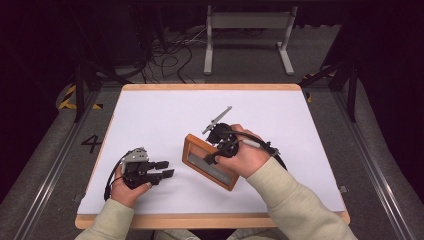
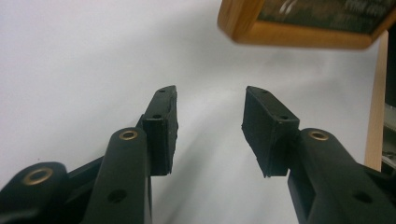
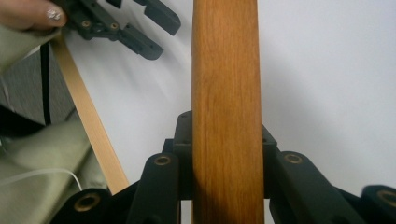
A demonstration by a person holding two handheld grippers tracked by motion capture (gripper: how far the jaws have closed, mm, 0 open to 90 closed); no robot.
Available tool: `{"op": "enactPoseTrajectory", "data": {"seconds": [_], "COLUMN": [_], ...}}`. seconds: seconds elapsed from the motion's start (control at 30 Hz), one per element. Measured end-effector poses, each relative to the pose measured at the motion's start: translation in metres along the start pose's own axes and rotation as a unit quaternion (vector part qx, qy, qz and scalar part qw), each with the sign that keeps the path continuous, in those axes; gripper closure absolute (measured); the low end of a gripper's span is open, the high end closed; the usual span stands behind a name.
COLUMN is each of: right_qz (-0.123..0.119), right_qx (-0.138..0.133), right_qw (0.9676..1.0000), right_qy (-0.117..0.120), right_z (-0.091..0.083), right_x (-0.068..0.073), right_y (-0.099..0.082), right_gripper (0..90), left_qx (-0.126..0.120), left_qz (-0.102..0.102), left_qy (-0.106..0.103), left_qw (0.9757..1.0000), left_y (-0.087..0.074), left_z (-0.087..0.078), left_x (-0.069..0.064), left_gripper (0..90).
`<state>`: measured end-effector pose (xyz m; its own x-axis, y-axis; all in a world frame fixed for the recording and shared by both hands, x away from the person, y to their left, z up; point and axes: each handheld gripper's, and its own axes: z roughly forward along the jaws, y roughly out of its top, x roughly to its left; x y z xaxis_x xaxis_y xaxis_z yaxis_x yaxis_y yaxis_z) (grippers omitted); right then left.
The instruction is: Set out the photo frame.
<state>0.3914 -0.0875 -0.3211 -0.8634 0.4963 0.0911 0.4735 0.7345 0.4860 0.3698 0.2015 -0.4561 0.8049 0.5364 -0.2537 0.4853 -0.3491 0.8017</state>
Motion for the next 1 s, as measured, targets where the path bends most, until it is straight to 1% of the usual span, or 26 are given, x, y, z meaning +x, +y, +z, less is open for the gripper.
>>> {"op": "enactPoseTrajectory", "data": {"seconds": [0.03,0.07,0.1,0.13,0.17,0.2,0.23,0.27,0.3,0.33,0.37,0.43,0.47,0.53,0.57,0.6,0.63,0.7,0.73,0.77,0.8,0.83,0.87,0.9,0.93,1.0], "right_qz": [-0.024,-0.039,-0.059,-0.076,-0.099,-0.114,-0.131,-0.158,-0.171,-0.171,-0.184,-0.225,-0.225,-0.231,-0.228,-0.229,-0.228,-0.237,-0.245,-0.248,-0.247,-0.245,-0.242,-0.238,-0.239,-0.231], "right_qx": [-0.001,-0.001,0.002,0.005,0.009,0.014,0.024,0.038,0.042,0.042,0.048,0.073,0.073,0.078,0.078,0.079,0.079,0.077,0.079,0.078,0.08,0.083,0.081,0.082,0.083,0.086], "right_qw": [0.9997,0.9992,0.9983,0.9971,0.9951,0.9934,0.991,0.9866,0.9841,0.9841,0.9814,0.9708,0.9708,0.9691,0.9696,0.9693,0.9694,0.9668,0.9643,0.9629,0.9625,0.9623,0.9631,0.9638,0.9638,0.9654], "right_qy": [0.002,0.003,0.002,0.003,0.0,0.003,0.006,0.016,0.022,0.022,0.026,0.038,0.038,0.038,0.04,0.043,0.046,0.057,0.063,0.071,0.078,0.084,0.086,0.087,0.085,0.084], "right_z": [-0.004,-0.006,-0.008,-0.01,-0.012,-0.013,-0.014,-0.013,-0.012,-0.012,-0.01,-0.002,-0.002,0.003,0.005,0.007,0.009,0.013,0.015,0.018,0.02,0.022,0.024,0.026,0.028,0.032], "right_x": [-0.002,-0.003,-0.004,-0.006,-0.008,-0.01,-0.012,-0.018,-0.021,-0.021,-0.023,-0.033,-0.033,-0.039,-0.042,-0.045,-0.047,-0.052,-0.054,-0.056,-0.058,-0.06,-0.062,-0.064,-0.066,-0.071], "right_y": [0.003,0.004,0.007,0.009,0.011,0.013,0.015,0.017,0.019,0.019,0.02,0.022,0.022,0.021,0.02,0.02,0.019,0.017,0.017,0.016,0.015,0.014,0.013,0.012,0.011,0.009], "right_gripper": [72.0,72.1,72.0,72.1,72.1,72.1,72.1,72.2,72.3,72.3,72.4,72.4,72.4,72.4,72.4,72.4,72.4,72.3,72.3,72.3,72.4,72.4,72.4,72.4,72.4,72.3], "left_qx": [-0.001,-0.002,-0.002,-0.003,-0.004,-0.005,-0.005,-0.005,-0.005,-0.005,-0.007,-0.008,-0.008,-0.008,-0.008,-0.006,-0.009,-0.007,-0.007,-0.007,-0.008,-0.008,-0.008,-0.008,-0.007,-0.009], "left_qz": [-0.001,-0.001,-0.003,-0.002,-0.009,-0.003,-0.009,-0.007,-0.009,-0.009,-0.01,-0.013,-0.013,-0.013,-0.014,-0.015,-0.008,-0.016,-0.015,-0.013,-0.011,-0.01,-0.011,-0.015,-0.015,-0.011], "left_qy": [0.001,0.002,0.003,0.004,0.004,0.005,0.004,0.005,0.008,0.008,0.008,0.009,0.009,0.009,0.009,0.008,0.01,0.005,0.005,0.006,0.008,0.008,0.007,0.005,0.005,0.007], "left_qw": [1.0,1.0,1.0,1.0,0.9999,1.0,0.9999,0.9999,0.9999,0.9999,0.9999,0.9998,0.9998,0.9998,0.9998,0.9998,0.9999,0.9998,0.9998,0.9999,0.9999,0.9999,0.9999,0.9999,0.9999,0.9999], "left_y": [0.0,-0.001,-0.002,-0.002,-0.003,-0.004,-0.004,-0.005,-0.006,-0.006,-0.006,-0.007,-0.007,-0.007,-0.007,-0.007,-0.006,-0.007,-0.007,-0.006,-0.006,-0.006,-0.006,-0.006,-0.006,-0.006], "left_z": [0.0,-0.001,-0.002,-0.003,-0.004,-0.005,-0.005,-0.006,-0.007,-0.007,-0.007,-0.009,-0.009,-0.009,-0.008,-0.008,-0.008,-0.008,-0.008,-0.008,-0.008,-0.008,-0.008,-0.008,-0.008,-0.007], "left_x": [0.0,0.0,0.0,0.001,0.0,0.001,0.001,0.001,0.002,0.002,0.002,0.002,0.002,0.002,0.002,0.002,0.002,0.001,0.002,0.002,0.003,0.003,0.002,0.002,0.002,0.002], "left_gripper": [55.7,55.7,55.7,55.7,55.7,55.7,55.7,55.7,55.8,55.8,55.8,55.7,55.7,55.7,55.7,55.8,55.7,55.7,55.7,55.7,55.7,55.7,55.7,55.7,55.7,55.7]}}
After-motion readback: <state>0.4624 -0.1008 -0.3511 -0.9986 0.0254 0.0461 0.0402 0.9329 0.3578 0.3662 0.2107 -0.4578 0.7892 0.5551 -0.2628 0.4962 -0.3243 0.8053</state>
